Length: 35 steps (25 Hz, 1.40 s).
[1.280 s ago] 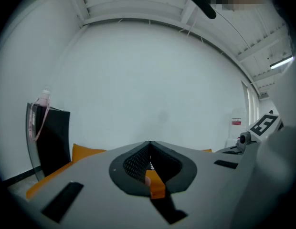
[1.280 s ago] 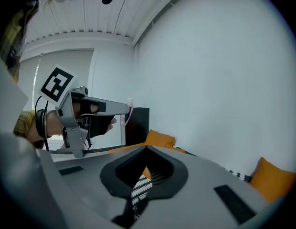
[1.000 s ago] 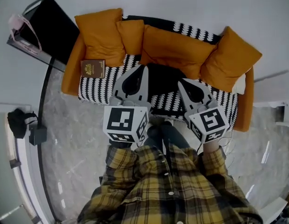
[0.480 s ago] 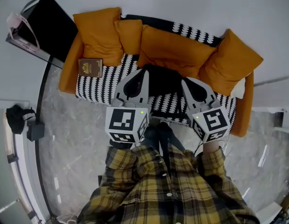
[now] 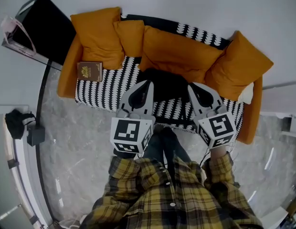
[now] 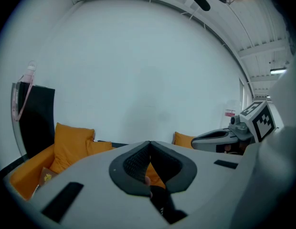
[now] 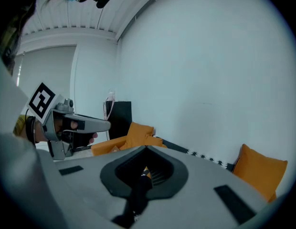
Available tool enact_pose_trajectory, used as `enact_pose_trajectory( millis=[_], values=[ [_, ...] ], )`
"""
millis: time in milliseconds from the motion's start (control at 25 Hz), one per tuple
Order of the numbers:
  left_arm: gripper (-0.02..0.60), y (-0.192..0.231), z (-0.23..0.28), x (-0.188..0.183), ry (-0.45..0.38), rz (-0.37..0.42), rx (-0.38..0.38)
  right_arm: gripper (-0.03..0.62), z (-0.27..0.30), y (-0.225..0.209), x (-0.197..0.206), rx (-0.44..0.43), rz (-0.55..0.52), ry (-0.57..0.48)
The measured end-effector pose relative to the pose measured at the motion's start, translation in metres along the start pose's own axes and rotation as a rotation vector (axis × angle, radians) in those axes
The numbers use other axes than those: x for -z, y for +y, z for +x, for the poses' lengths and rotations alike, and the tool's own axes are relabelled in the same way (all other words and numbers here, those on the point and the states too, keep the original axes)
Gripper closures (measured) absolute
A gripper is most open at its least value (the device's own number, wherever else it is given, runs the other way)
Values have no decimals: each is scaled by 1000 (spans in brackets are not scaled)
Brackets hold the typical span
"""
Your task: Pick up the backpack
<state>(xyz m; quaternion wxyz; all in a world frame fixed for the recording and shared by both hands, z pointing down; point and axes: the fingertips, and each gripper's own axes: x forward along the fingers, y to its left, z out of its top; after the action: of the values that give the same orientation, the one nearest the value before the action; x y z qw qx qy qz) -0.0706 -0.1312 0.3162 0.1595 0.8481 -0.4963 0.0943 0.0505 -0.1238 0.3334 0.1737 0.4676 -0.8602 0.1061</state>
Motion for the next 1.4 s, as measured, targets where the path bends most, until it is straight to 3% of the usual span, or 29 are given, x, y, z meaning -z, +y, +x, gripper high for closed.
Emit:
enact_pose_trajectory(
  millis=[400, 680, 1400],
  values=[
    [563, 26, 37, 63, 107, -60, -30, 579, 38, -11, 49, -18, 28, 77],
    [563, 36, 55, 126, 196, -102, -43, 579, 65, -20, 100, -23, 4, 147],
    [561, 84, 90, 248, 392, -180, -165, 576, 133, -39, 218, -30, 12, 345]
  ],
)
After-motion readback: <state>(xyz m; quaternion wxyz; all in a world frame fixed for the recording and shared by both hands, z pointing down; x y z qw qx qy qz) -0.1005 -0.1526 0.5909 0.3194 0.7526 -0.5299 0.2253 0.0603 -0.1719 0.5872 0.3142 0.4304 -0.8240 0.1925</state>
